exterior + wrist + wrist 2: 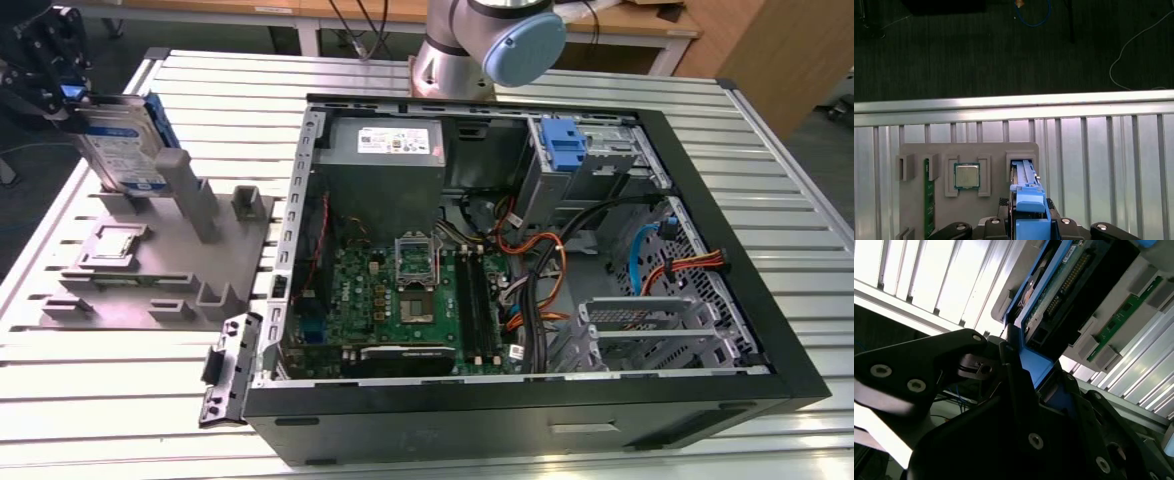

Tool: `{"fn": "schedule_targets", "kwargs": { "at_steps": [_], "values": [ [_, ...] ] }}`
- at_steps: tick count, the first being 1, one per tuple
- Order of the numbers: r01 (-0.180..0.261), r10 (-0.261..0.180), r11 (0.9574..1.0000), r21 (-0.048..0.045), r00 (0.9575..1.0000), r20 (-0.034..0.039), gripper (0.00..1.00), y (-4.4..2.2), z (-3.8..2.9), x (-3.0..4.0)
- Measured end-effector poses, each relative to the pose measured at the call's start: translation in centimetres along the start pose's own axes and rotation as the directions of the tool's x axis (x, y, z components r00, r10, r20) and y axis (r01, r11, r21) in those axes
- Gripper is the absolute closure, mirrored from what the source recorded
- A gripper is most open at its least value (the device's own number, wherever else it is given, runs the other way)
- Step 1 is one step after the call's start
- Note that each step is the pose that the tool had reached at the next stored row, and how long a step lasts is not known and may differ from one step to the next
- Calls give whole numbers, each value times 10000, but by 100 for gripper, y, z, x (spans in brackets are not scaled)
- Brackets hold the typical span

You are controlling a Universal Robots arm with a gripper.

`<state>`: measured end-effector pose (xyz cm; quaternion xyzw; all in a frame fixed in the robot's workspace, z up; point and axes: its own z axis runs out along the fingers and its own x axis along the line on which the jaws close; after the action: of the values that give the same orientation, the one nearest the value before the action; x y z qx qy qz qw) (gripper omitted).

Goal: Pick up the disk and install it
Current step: 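Pick up the disk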

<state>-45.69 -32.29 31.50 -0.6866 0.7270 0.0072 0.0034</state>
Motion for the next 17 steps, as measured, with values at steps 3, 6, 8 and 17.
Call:
{"fn": "schedule_targets", "kwargs": {
  "at_steps": [3,6,8,17],
  "values": [
    [0,0,10000,-1,10000,-1,64,0,-12,0],
    [0,0,10000,0,10000,0,64,0,-24,-1],
    [0,0,10000,0,10000,0,64,0,-37,-1],
    [0,0,10000,0,10000,0,64,0,-68,-1]
  ]
}}
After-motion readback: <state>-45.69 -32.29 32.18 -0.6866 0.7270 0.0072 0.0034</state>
